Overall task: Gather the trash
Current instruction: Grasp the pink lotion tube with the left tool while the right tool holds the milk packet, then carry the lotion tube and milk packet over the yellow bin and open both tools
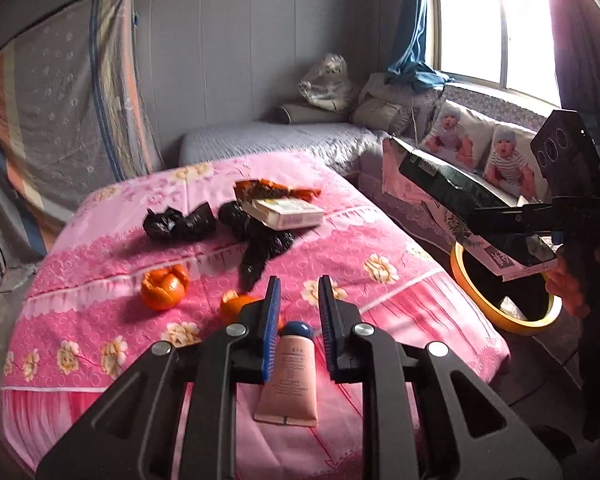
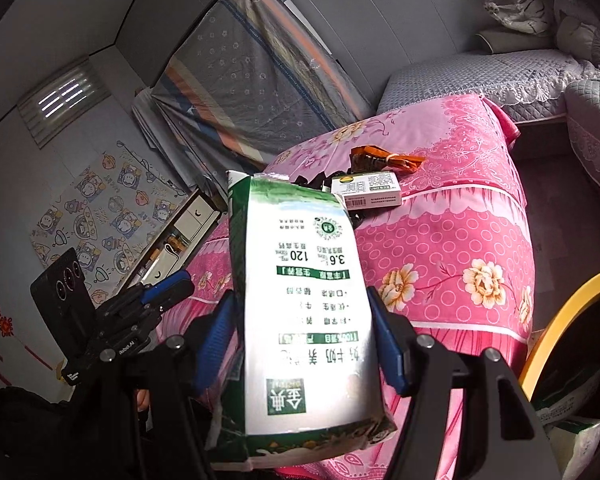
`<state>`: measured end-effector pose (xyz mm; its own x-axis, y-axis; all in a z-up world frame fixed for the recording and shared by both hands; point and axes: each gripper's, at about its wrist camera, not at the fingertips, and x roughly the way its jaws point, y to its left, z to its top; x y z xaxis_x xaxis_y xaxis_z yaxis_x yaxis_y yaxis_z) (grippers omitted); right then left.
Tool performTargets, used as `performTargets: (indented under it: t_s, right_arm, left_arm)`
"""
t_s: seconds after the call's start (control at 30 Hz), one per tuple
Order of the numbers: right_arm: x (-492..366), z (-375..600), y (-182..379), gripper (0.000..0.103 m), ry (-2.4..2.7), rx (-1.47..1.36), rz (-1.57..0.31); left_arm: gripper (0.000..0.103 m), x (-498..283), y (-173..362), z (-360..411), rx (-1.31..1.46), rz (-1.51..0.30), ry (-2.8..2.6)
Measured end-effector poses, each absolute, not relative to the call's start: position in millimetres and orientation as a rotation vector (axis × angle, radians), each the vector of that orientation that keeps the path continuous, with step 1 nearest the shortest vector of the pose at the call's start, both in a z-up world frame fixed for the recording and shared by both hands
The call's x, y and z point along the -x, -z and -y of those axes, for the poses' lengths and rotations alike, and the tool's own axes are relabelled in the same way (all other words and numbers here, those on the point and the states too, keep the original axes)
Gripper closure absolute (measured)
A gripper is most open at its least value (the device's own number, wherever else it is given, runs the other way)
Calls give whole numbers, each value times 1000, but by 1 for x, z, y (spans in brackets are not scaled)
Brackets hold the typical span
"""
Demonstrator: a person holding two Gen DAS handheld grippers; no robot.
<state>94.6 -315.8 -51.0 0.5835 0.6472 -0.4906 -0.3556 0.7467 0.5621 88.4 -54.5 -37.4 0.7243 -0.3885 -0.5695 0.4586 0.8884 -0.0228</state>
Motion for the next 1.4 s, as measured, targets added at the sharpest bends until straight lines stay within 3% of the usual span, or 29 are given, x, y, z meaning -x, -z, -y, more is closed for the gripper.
performTargets:
  t_s: [0.03,0.13,0.23,0.37,0.5,0.57,0.63,0.8,1.0,1.4]
  right_arm:
    - [-93,317,52,43,-606,-434,-740]
    - [-89,322,54,43,-607,-440,-734]
    - [-90,327,55,43,-598,-455,-729]
    - [-92,324,59,43,-613,-471,-725]
    - [-91,317,58,43,-622,-448,-731]
    - [-91,319,57,43,-619,-453,-728]
    - [-90,321,57,43,-616,-457,-725]
    - [-88,326,57,43,-603,-462,-720]
    - [-84,336,58,43,-585,-481,-700]
    - [-53,394,56,43,-440,-559,-605]
  left_arm:
    - [79,-91,42,52,-112,-639,484]
    - [14,-89,61,51,-165,-698,478]
    - [18,-93,75,54,-189,-740,481]
    - [36,-117,97,60,-179,-826,465]
    - [47,-141,126,69,-189,-897,448]
    - [61,-150,137,69,-165,-939,450]
    - [64,-153,141,67,-154,-939,457]
    - [64,-136,117,61,-129,-866,460]
    - [64,-104,49,65,-164,-638,408]
    - [64,-81,-20,154,-228,-426,573]
